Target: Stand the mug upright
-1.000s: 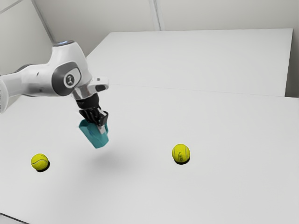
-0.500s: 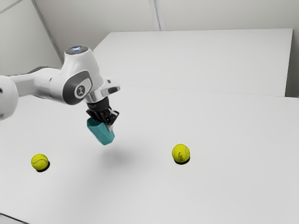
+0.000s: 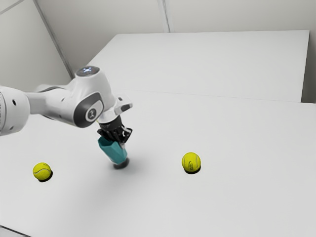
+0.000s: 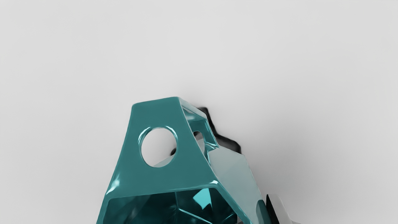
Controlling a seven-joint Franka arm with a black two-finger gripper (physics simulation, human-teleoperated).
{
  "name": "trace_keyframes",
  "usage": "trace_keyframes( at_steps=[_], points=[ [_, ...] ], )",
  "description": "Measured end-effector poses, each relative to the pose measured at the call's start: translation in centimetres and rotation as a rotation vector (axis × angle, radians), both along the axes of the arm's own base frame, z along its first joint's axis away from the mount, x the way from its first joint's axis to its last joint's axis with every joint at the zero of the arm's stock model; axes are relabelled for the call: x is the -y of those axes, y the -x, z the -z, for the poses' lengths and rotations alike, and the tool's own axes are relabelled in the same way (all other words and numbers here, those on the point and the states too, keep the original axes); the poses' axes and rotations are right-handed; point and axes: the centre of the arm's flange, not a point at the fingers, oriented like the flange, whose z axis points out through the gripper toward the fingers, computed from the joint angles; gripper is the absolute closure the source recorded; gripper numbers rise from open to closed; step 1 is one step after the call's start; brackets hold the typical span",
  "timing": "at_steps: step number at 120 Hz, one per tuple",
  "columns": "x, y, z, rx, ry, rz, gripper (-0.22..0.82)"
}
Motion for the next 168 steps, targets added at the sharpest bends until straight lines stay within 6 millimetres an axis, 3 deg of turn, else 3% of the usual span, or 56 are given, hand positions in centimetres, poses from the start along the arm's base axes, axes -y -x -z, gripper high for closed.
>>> trace_keyframes(
  at_steps=[73, 91, 127, 146, 168],
  points=[
    [0.8, -0.5, 3.2, -0.032, 0.008, -0.074, 0.78],
    [0.9, -0.6, 2.9, -0.025, 0.015, -0.082, 0.59],
    [0.7, -0.5, -0.9, 0.046, 0.022, -0.082, 0.2],
    [1.0, -0.3, -3.5, 0.081, 0.025, -0.076, 0.11],
    [2.2, -1.6, -7.8, 0.078, 0.045, -0.075, 0.06]
  ],
)
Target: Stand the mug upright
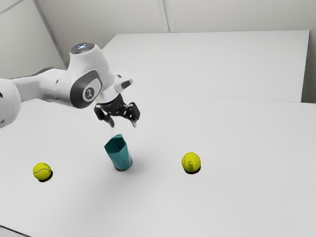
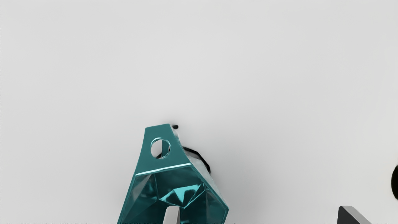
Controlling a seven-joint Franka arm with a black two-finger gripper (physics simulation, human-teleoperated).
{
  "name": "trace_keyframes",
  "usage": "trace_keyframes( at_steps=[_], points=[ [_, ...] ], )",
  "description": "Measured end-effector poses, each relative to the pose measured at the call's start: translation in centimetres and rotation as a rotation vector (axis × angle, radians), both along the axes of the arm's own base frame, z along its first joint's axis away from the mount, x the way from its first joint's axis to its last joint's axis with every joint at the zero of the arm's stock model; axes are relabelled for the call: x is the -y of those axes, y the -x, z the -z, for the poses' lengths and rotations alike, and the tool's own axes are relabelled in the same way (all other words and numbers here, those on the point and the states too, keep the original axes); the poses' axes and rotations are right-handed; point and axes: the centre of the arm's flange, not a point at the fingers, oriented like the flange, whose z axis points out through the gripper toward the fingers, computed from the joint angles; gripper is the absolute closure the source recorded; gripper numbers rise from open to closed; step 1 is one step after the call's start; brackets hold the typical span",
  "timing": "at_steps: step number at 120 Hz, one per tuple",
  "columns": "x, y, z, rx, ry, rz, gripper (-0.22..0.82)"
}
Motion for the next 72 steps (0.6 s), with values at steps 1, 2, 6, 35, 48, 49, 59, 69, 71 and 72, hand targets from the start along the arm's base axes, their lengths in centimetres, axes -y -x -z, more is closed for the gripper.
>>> trace_keyframes(
  at_steps=[1, 2, 6, 35, 48, 49, 59, 69, 71, 72],
  points=[
    [0.1, -0.1, -0.3, 0.0, 0.001, 0.0, 0.06],
    [0.1, -0.2, -0.6, 0.0, 0.002, 0.001, 0.06],
    [0.3, -0.6, -1.7, -0.003, 0.005, 0.001, 0.05],
    [0.5, -3.2, -7.7, -0.054, 0.016, -0.002, 0.03],
    [0.5, -3.7, -9.0, -0.088, 0.016, -0.002, 0.03],
    [0.5, -3.7, -9.2, -0.089, 0.016, -0.002, 0.03],
    [0.5, -4.0, -11.0, -0.096, 0.016, -0.001, 0.03],
    [0.4, -4.0, -12.8, -0.1, 0.016, -0.001, 0.02],
    [0.4, -4.1, -13.1, -0.102, 0.016, -0.001, 0.02],
    [0.4, -4.1, -13.2, -0.103, 0.016, -0.001, 0.02]
  ],
)
